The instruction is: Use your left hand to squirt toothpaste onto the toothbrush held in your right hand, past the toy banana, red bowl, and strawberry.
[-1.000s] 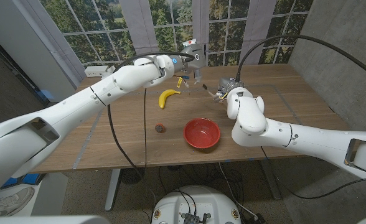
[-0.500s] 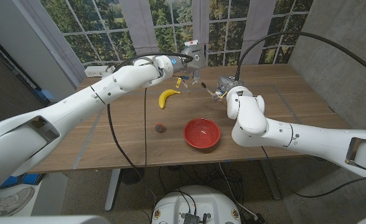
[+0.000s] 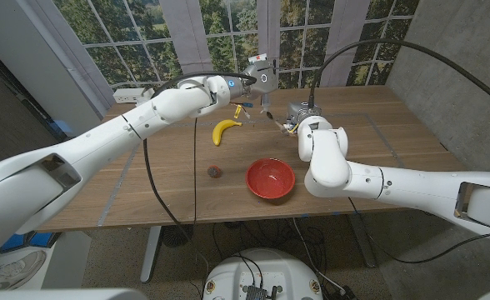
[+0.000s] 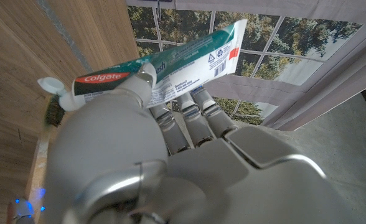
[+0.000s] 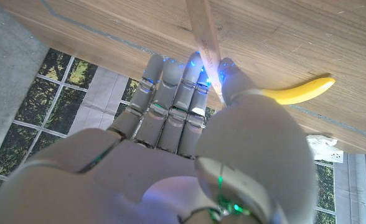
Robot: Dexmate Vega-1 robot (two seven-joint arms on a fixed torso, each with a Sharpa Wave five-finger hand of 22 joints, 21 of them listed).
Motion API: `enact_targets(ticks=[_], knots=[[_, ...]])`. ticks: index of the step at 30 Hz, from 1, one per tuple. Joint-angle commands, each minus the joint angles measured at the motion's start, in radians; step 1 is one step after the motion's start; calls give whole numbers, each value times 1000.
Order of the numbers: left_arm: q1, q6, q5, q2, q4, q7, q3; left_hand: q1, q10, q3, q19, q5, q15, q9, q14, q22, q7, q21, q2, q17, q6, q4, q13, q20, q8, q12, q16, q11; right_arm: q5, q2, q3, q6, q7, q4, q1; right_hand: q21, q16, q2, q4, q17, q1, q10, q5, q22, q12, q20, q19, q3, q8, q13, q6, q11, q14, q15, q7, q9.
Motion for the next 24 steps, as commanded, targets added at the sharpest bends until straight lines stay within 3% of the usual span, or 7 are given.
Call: enact_targets(ticks=[1,13,19,24], knots=[[-14,-14,-31,-2,23,26,11,13,29,-4,8,5,-161,5,13,3,3,7,-1,6,16,-1,18,-55,8,6,10,-12,-246,51,29,28,135,65,-53,6,5,36,8,2,36,50,4,0,4,0,-4,23,6,4,6,-45,-2,-90,0,7],[-18,-24,-41,2,32,30,16,23,44,-11,10,4,-161,6,22,4,1,12,-8,13,34,-3,25,-61,14,13,16,-13,-479,155,325,271,242,100,-305,12,8,35,8,2,35,53,5,-1,3,0,-6,25,4,2,7,-44,-3,-90,2,9],[-13,-19,-39,6,29,27,18,27,49,-14,11,4,-161,6,26,4,2,14,-9,15,39,-3,28,-66,15,16,18,-13,-558,230,463,410,239,100,-424,15,9,34,7,2,35,53,5,-2,3,-1,-7,26,2,4,7,-43,-4,-91,2,8],[-12,-14,-37,8,25,17,15,32,55,-17,11,4,-161,6,29,4,4,16,-11,17,47,-3,31,-67,17,19,20,-13,-611,285,543,505,215,96,-501,18,10,35,8,1,34,54,5,-2,3,-2,-8,28,1,4,8,-45,-4,-91,1,9]])
